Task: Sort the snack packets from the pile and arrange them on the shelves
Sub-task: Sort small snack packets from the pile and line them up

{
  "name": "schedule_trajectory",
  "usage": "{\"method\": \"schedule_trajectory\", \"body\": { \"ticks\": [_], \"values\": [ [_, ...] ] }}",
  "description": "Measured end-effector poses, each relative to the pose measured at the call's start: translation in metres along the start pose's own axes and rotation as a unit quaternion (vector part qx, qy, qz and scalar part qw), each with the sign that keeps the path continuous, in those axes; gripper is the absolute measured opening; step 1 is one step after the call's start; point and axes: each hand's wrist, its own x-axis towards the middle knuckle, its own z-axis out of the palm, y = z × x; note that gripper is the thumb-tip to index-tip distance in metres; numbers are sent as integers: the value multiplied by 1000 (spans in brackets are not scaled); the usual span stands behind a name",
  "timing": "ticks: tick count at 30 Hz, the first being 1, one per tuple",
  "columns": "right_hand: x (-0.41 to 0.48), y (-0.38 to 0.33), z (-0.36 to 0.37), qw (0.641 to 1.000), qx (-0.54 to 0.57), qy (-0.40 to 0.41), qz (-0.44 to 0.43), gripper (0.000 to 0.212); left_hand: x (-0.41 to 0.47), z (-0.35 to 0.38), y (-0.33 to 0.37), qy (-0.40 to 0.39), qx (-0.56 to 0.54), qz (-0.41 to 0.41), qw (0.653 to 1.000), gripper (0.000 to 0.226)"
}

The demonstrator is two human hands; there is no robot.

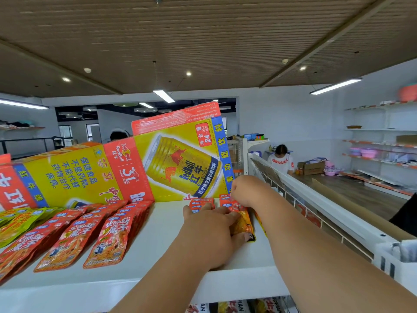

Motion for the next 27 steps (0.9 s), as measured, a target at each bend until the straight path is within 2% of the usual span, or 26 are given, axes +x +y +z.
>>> {"method": "schedule_trajectory", "body": {
  "ticks": [13, 19, 23, 27],
  "values": [
    [1, 1, 2, 1000, 16, -7, -7, 14, 2, 1, 0, 2, -6, 3, 1000, 66],
    [-6, 1, -2, 998, 48, 35, 0, 24, 2, 3, -1, 11, -7, 1, 1000, 64],
    [-19, -3, -17, 994, 59, 87, -4, 21, 3, 1, -1, 12, -19, -2, 1000, 62],
    [-38, -9, -30, 990, 82, 111, -17, 15, 4, -1, -4, 70, -41, -21, 996, 59]
  ]
}}
